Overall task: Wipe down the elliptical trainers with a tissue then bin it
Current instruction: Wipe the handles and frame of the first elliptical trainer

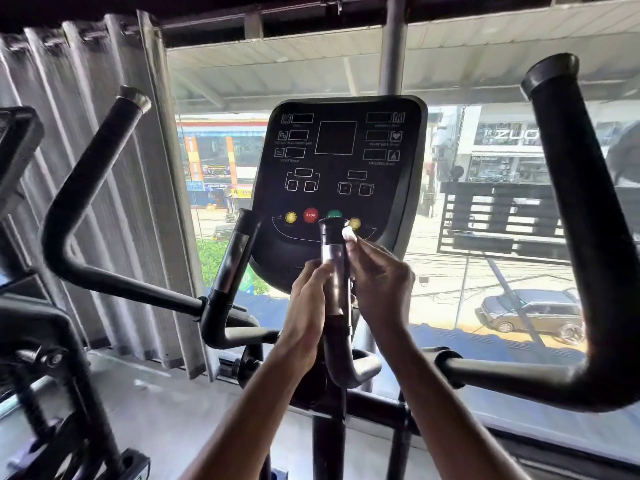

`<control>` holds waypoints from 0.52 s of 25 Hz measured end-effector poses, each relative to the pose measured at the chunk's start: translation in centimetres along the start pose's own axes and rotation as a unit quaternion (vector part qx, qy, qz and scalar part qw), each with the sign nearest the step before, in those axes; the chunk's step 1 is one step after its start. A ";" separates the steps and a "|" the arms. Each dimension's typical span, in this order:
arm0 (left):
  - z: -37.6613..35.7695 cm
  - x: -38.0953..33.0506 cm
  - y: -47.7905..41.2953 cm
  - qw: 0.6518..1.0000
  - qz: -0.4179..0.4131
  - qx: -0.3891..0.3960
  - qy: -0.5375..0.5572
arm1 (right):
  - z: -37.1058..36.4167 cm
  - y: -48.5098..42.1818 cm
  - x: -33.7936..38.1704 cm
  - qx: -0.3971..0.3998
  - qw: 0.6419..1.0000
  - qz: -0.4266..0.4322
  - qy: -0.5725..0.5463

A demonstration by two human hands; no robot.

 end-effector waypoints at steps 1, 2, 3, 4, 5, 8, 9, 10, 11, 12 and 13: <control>0.2 0.0 0.3 1.000 0.003 -0.001 -0.003 | -0.4 0.5 -0.4 0.008 0.999 -0.026 -0.018; 0.6 0.2 0.5 1.000 0.007 -0.003 -0.010 | -0.7 0.6 -0.3 0.012 0.999 -0.038 -0.032; 1.0 0.5 0.8 1.000 0.014 -0.005 -0.022 | -0.6 0.5 0.2 0.008 0.998 -0.036 -0.043; 1.4 0.9 1.0 0.999 0.024 -0.005 -0.032 | -0.3 0.5 1.1 -0.006 0.999 -0.013 -0.037; 1.9 1.4 1.3 0.999 0.034 -0.004 -0.032 | 0.2 0.8 2.3 -0.020 0.999 0.030 -0.009; 2.5 2.1 1.7 0.999 0.046 0.000 -0.022 | -0.1 2.8 6.4 0.003 0.965 0.211 0.155; 2.5 2.2 1.8 0.999 0.045 -0.003 -0.019 | -1.0 3.0 7.1 0.025 0.947 0.249 0.202; 2.4 2.1 1.9 0.999 0.041 -0.006 -0.015 | -2.1 2.9 7.7 0.047 0.926 0.281 0.246; 2.3 2.0 2.0 0.999 0.035 -0.008 -0.009 | -3.5 2.8 8.5 0.069 0.902 0.312 0.289; 2.2 2.0 2.2 0.999 0.031 -0.009 -0.004 | -4.5 2.7 9.2 0.085 0.879 0.341 0.324; 2.2 2.1 2.3 0.999 0.031 -0.008 -0.001 | -4.9 2.8 9.5 0.098 0.863 0.359 0.342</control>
Point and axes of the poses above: each hand's wrist, its own y-axis away from the middle knuckle, its own z-axis out of the back of the hand, x = y × z, the point moved 10 cm from there along -y, towards the middle knuckle, and after that the axes turned 10 degrees about y, right-handed, at the moved point
